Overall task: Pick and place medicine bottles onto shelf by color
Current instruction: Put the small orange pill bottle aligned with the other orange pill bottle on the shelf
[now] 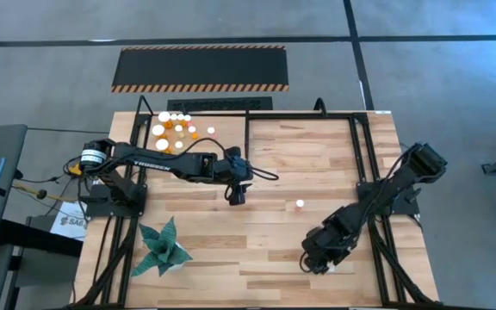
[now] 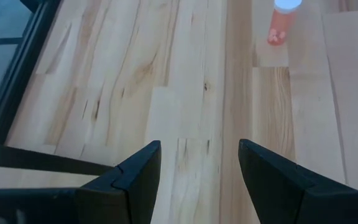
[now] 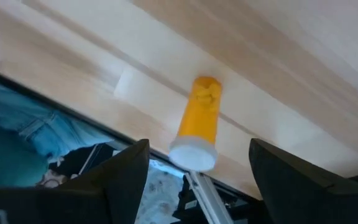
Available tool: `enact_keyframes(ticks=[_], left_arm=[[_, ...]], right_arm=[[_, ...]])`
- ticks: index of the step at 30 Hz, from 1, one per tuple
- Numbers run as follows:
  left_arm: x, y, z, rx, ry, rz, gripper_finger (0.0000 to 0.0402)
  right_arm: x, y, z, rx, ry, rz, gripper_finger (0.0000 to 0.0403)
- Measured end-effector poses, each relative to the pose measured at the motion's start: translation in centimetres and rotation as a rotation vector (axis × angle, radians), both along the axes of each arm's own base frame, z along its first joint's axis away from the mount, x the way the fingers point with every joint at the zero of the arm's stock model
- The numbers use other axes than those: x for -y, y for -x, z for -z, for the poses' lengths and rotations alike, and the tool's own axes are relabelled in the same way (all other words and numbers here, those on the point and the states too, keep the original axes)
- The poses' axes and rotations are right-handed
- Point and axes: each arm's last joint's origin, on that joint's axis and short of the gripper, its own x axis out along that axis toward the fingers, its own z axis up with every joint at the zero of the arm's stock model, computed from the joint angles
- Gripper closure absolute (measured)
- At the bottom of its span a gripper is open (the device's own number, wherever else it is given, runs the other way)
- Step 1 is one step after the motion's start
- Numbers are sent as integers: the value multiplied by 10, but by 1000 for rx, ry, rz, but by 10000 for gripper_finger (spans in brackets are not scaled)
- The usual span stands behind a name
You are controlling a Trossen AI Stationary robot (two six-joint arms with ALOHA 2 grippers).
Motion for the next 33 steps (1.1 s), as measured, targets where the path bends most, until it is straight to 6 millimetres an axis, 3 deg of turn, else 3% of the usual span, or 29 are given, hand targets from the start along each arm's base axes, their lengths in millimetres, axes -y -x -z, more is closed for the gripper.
enact_keyframes(ticks=[11, 20, 25, 33], left_arm=[[0, 1, 1, -23, -3, 3, 198], [0, 2, 2, -28, -1, -2, 198], [0, 2, 2, -31, -17, 2, 198], [-2, 5, 4, -69, -61, -10, 198]], right_arm=[[-18, -7, 29, -18, -10, -66, 108], [-22, -9, 32, 15, -23, -93, 120], [-22, -10, 30, 27, -31, -94, 159], [-21, -10, 30, 26, -34, -92, 265]])
